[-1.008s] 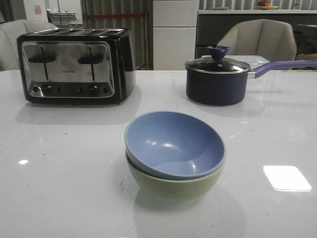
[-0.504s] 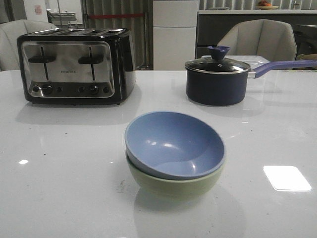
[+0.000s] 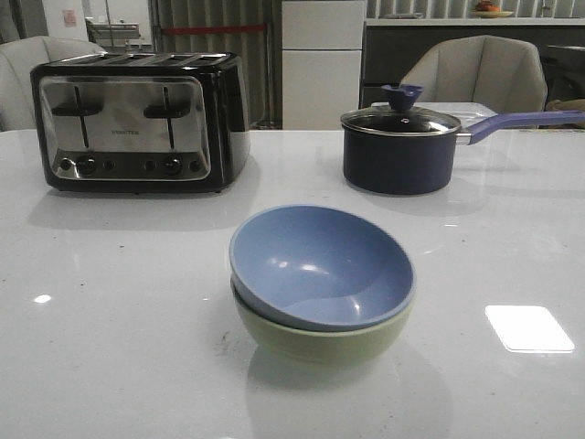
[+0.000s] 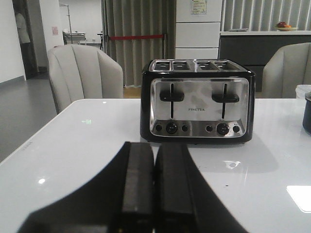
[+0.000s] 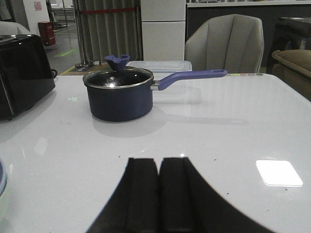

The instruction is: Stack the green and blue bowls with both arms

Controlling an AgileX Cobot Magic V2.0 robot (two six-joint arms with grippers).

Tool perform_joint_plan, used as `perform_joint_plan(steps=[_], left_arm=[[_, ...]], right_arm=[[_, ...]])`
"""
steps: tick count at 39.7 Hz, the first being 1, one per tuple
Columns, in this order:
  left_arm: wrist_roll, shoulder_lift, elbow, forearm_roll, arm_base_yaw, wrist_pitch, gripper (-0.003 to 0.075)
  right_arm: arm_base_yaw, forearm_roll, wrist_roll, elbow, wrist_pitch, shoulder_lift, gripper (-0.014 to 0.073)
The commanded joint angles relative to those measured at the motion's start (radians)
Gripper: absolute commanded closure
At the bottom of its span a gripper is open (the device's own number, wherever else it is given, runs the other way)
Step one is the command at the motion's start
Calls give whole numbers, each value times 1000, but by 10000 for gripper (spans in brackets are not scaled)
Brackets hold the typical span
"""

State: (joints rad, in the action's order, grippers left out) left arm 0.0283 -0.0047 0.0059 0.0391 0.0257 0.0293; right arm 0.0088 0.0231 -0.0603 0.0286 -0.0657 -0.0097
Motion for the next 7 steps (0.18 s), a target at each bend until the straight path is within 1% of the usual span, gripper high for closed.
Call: perform_joint_plan(steps=[1,7], left_arm=[[-8,-17,6,1,-2,-91,622],[-8,-17,6,1,-2,-91,622]], right_arm=[[-6,-12,0,-5,94,-19,566],[-6,-12,0,-5,94,-19,566]])
